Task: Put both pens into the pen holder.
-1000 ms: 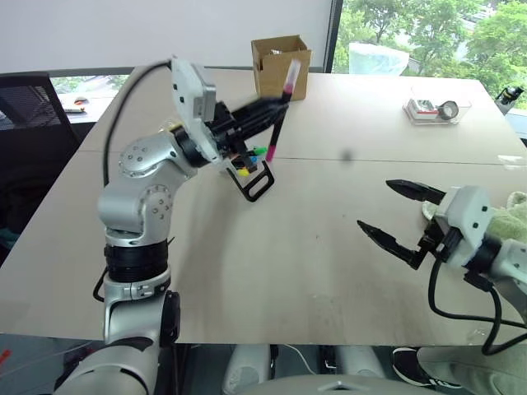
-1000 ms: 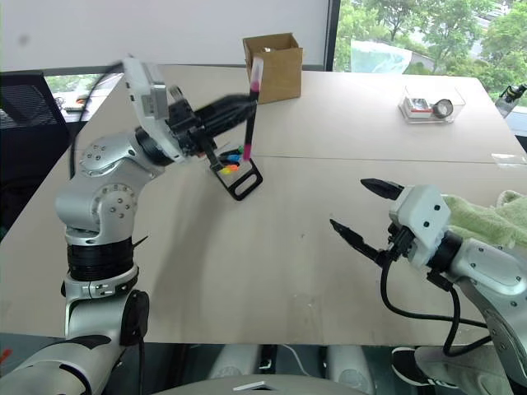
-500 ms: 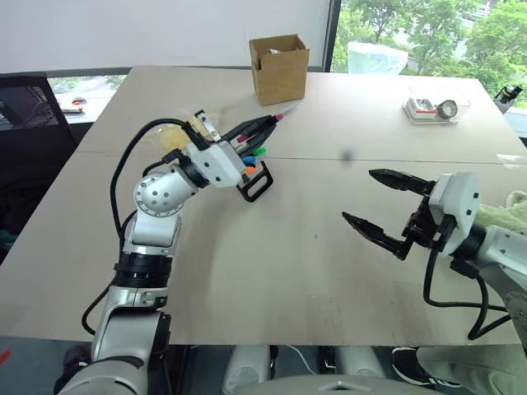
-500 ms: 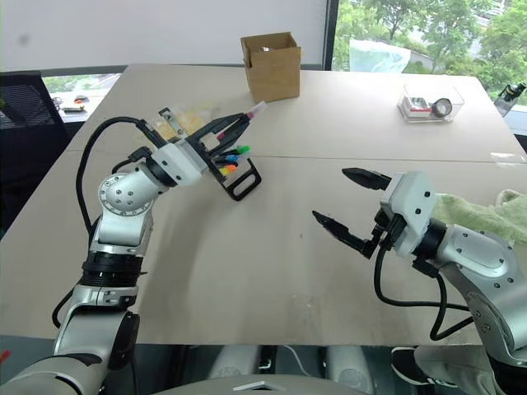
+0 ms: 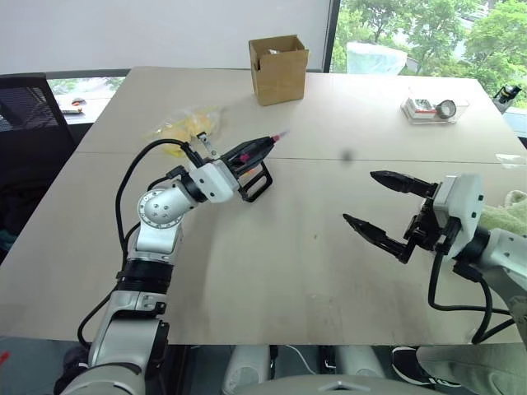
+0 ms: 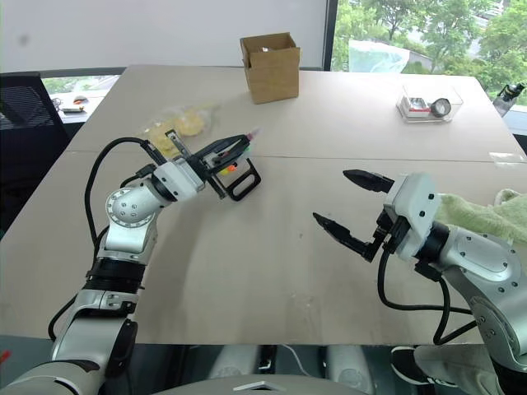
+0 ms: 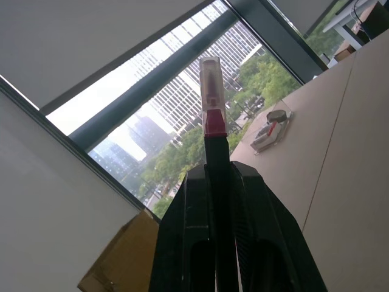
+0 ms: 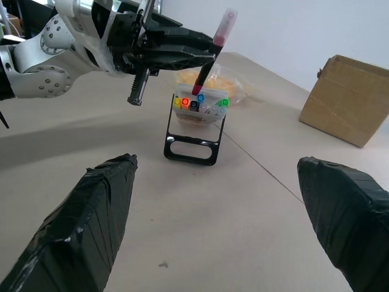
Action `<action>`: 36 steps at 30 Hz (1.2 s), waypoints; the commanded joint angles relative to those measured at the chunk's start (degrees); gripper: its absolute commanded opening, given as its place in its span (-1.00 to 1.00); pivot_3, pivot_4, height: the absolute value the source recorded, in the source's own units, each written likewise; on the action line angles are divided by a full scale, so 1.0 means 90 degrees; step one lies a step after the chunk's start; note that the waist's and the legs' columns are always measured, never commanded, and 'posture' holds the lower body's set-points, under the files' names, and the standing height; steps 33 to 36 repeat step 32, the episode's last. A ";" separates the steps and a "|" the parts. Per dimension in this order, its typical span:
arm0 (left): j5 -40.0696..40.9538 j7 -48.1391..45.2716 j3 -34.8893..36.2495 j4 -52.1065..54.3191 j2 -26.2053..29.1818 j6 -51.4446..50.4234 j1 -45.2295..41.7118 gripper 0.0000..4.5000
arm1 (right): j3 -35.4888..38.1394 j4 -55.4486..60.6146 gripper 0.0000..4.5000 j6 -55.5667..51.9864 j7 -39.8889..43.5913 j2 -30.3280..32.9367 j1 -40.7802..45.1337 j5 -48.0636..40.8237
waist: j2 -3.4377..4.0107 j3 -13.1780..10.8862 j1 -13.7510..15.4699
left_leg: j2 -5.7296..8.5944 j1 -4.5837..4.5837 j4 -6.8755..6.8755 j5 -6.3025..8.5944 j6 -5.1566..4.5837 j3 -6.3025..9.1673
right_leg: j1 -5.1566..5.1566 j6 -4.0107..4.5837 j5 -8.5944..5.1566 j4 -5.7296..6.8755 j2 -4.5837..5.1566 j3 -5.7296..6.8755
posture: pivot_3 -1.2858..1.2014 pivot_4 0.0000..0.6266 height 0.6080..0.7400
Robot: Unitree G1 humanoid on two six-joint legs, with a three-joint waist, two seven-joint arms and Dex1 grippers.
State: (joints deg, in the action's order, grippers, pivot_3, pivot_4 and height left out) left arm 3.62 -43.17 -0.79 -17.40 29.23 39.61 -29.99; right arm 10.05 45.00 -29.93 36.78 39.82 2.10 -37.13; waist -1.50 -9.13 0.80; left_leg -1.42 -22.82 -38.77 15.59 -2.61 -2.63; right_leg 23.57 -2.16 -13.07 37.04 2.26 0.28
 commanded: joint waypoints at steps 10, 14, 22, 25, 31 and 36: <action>-0.0077 0.0083 0.0041 -0.0418 0.0284 0.0483 -0.0126 0.22 | 0.0246 0.0189 1.00 0.0028 -0.0036 0.0185 -0.0051 -0.0162 | 0.0000 0.0000 0.0002 | 0.0000 -0.0002 -0.0001 0.0000 -0.0001 -0.0001 | 0.0000 0.0000 0.0000 -0.0001 0.0002 0.0000 | 0.03 -0.52 1.00; 0.0279 -0.0006 -0.0169 0.0757 0.0149 -0.0143 0.0093 0.98 | 0.0202 0.0138 1.00 -0.0056 -0.0013 0.0295 -0.0138 -0.0138 | 0.0000 0.0000 0.0005 | -0.0001 -0.0003 -0.0001 0.0000 0.0000 0.0001 | 0.0000 0.0000 0.0000 -0.0001 0.0002 0.0001 | 0.03 -0.52 1.00; 0.3690 0.0291 -0.0103 0.4603 0.0953 -0.5722 0.2106 0.98 | 0.0298 -0.0198 1.00 -0.0506 -0.0317 0.0460 -0.0868 0.0303 | 0.0003 0.0002 -0.0095 | -0.0014 0.0001 0.0000 0.0000 0.0002 0.0008 | 0.0001 -0.0001 -0.0001 0.0008 0.0037 -0.0008 | 0.03 -0.52 1.00; 0.4009 0.0726 0.0356 0.5192 0.1516 -0.6944 0.2977 0.98 | 0.0626 -0.0276 1.00 -0.0372 -0.0354 0.0444 -0.1571 0.0643 | 0.0005 0.0004 -0.0099 | -0.0014 0.0006 0.0001 -0.0001 0.0003 0.0015 | 0.0000 0.0001 -0.0003 0.0019 0.0036 -0.0004 | 0.03 -0.52 1.00; 0.4513 0.1286 0.1293 0.5733 0.1674 -0.7959 0.4077 0.98 | 0.1352 -0.0296 1.00 -0.0236 -0.0093 0.0303 -0.2549 0.0621 | 0.0007 0.0006 -0.0036 | -0.0009 0.0017 -0.0009 -0.0001 0.0002 -0.0001 | -0.0005 0.0004 -0.0012 0.0016 0.0011 -0.0002 | 0.03 -0.52 1.00; 0.4596 0.1341 0.1350 0.5797 0.1658 -0.8109 0.4180 0.98 | 0.1391 -0.0322 1.00 -0.0221 -0.0059 0.0296 -0.2596 0.0608 | 0.0007 0.0006 -0.0036 | -0.0009 0.0019 -0.0010 -0.0001 0.0002 -0.0005 | -0.0006 0.0005 -0.0017 0.0016 0.0011 -0.0006 | 0.03 -0.52 1.00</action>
